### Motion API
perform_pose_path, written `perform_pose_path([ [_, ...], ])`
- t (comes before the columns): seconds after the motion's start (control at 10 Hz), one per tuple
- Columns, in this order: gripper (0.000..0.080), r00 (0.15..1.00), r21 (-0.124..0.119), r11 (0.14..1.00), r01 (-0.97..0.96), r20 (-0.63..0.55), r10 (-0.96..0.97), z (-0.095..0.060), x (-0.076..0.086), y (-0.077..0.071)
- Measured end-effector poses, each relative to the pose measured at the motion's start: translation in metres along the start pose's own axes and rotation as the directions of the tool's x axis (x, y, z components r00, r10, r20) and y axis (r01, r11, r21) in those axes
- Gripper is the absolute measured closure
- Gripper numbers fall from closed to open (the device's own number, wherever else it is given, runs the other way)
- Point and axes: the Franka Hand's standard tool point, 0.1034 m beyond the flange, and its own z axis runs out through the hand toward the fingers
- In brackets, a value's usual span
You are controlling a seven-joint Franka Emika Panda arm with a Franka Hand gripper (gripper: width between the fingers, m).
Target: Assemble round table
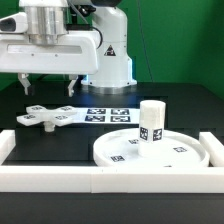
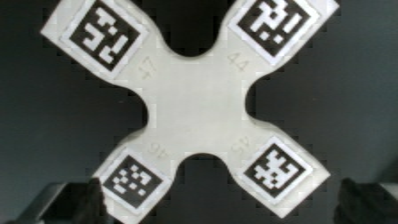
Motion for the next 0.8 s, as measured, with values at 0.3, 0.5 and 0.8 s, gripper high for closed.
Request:
perform_pose_path([
  [0.3, 0.0151, 0.997, -0.019, 0.997, 0.077, 0.004, -0.077, 0.014, -0.004, 0.006],
  [0.5, 0.0151, 0.994, -0.031, 0.993, 0.110, 0.010, -0.110, 0.024, -0.007, 0.012],
  [0.8, 0.0151, 0.992, -0.034, 0.991, 0.128, 0.024, -0.127, 0.032, -0.011, 0.013],
])
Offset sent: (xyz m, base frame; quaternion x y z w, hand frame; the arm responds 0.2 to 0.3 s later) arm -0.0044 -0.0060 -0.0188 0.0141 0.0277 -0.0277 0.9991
